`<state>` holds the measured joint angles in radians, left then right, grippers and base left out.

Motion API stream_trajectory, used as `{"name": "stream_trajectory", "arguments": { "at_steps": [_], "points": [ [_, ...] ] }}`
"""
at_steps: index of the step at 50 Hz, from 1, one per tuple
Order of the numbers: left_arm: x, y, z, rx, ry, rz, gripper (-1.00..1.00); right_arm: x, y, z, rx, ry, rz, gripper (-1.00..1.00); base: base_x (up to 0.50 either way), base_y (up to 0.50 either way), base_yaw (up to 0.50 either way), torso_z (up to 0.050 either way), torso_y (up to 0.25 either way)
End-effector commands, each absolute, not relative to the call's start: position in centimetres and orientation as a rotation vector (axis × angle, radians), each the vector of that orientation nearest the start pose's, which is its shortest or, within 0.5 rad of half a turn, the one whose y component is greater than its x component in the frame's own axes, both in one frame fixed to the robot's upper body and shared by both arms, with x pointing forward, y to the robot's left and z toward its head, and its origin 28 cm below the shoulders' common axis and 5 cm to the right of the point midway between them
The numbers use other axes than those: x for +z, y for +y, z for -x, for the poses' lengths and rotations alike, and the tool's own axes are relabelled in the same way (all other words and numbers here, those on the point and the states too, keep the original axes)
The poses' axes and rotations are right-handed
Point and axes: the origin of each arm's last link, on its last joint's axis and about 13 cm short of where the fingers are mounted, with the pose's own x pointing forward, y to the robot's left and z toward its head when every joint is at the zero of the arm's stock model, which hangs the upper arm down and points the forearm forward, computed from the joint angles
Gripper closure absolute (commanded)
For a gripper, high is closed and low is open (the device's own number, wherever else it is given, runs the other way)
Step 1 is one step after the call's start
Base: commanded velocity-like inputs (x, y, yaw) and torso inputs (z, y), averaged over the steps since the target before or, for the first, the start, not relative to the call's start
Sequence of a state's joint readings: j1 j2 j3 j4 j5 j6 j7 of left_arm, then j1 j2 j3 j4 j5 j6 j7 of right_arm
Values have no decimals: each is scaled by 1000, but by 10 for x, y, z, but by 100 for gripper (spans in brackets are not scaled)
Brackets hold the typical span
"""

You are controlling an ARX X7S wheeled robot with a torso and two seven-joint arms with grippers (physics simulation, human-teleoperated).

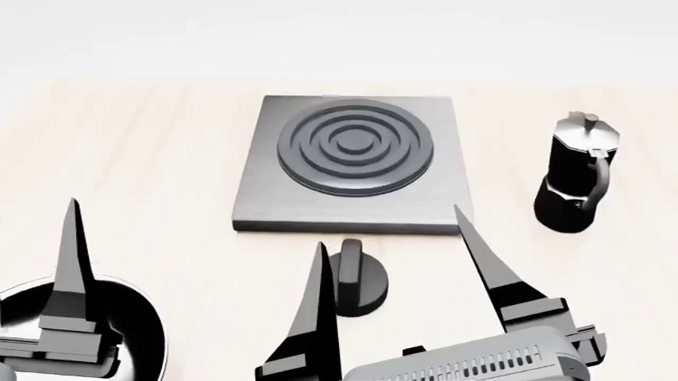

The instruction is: Turn on the stove.

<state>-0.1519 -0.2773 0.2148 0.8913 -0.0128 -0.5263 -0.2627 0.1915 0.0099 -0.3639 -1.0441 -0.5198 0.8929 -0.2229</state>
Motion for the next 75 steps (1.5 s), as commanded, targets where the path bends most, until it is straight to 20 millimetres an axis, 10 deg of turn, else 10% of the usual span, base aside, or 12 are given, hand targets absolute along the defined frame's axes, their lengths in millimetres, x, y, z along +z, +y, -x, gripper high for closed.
{"name": "stream_trajectory", "arguments": {
  "at_steps": [1, 75],
  "points": [
    [177, 203, -186, 4, -506, -180, -100, 190, -76, -169, 125, -357, 305, -100, 250, 0, 0, 0, 0],
    [177, 203, -185, 0, -503, -177, -100, 148, -71, -198, 195, -103, 222, -100, 96, 0, 0, 0, 0]
  ]
}}
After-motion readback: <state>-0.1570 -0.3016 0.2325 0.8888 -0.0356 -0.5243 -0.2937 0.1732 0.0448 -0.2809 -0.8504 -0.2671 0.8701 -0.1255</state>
